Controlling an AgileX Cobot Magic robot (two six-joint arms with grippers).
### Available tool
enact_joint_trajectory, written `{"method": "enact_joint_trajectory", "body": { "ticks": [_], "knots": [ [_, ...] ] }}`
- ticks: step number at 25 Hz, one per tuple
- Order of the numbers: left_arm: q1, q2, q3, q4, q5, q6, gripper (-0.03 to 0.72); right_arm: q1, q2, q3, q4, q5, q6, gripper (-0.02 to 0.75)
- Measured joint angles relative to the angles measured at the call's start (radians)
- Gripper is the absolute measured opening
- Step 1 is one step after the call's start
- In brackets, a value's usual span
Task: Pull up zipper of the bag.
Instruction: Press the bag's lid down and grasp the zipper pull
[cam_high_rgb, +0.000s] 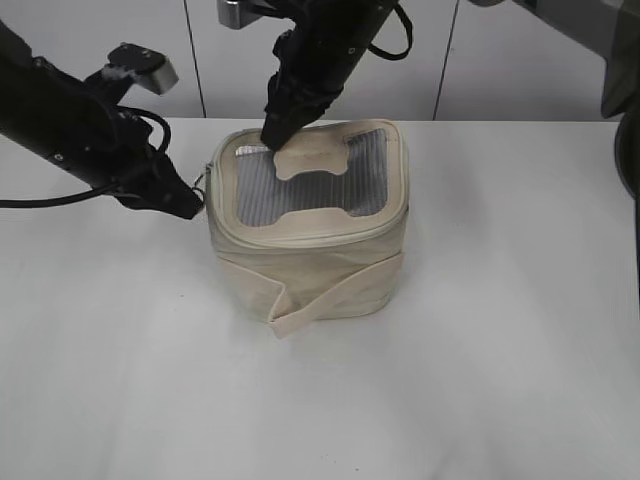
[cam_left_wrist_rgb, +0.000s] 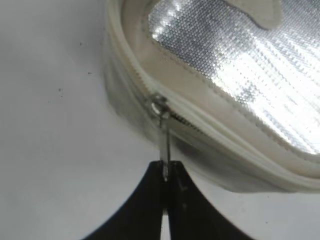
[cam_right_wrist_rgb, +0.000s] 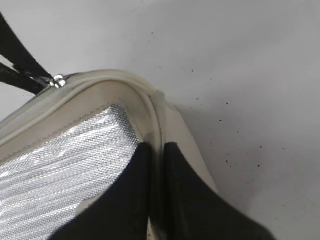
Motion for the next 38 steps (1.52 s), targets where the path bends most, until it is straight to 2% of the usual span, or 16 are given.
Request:
{"method": "enact_joint_trajectory", "body": {
  "ticks": [10,15,25,38],
  "knots": [
    [-0.004,-0.03,-0.002,0.027,0.135,-0.131,-0.004,0.005,-0.007,0.0,-0.009,0.0,0.028,0.052],
    [-0.033,-0.03,0.011,0.029,0.181,-0.181,-0.004,0.005,-0.007,0.0,-0.009,0.0,0.044,0.052],
    [-0.174,-0.087,0.047,0.031,0.255,-0.276,-0.004,0.004,-0.008,0.0,-0.013,0.0,0.062,0.051],
    [-0.435,-0.103,0.057,0.041,-0.034,-0.295,-0.004,0.004,-0.01,0.004,-0.012,0.003,0.055,0.051]
  ]
}}
